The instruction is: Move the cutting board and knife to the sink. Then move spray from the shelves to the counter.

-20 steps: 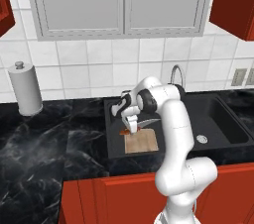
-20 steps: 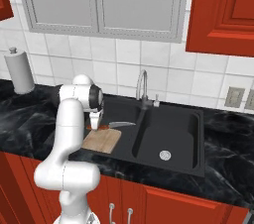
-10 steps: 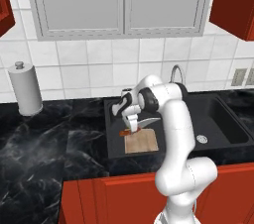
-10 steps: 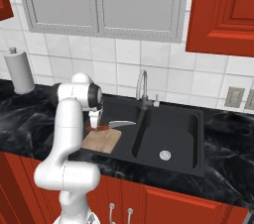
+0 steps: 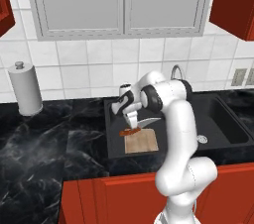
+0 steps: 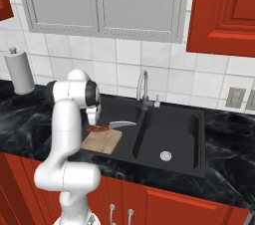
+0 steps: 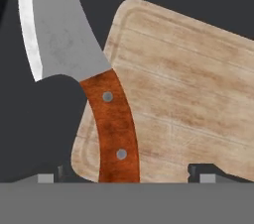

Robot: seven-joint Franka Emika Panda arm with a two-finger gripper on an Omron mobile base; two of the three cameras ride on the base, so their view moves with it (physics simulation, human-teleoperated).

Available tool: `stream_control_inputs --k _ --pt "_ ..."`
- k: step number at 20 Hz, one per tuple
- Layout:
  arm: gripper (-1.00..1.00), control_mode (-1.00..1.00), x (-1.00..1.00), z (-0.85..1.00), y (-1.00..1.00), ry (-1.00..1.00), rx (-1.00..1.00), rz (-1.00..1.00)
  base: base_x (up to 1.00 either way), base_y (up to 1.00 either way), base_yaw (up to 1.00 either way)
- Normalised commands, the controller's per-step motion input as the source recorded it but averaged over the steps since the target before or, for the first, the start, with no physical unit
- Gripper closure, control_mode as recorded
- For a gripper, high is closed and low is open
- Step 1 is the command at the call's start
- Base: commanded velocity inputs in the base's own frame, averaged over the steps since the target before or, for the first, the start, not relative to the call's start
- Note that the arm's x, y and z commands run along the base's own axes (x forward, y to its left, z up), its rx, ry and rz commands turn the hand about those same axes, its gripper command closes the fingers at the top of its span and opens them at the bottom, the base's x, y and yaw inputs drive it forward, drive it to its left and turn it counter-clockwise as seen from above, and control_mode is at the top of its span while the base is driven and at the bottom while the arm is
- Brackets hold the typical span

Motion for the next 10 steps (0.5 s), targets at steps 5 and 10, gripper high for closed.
stream_control_inputs --k 5,10 --pt "-1.0 -1.0 -0.31 0.36 -0.02 -0.1 -0.02 0.0 0.0 0.0 0.0" --pt "-1.0 -1.0 -0.42 0.33 -0.07 -0.12 0.0 0.0 0.0 0.0 0.0"
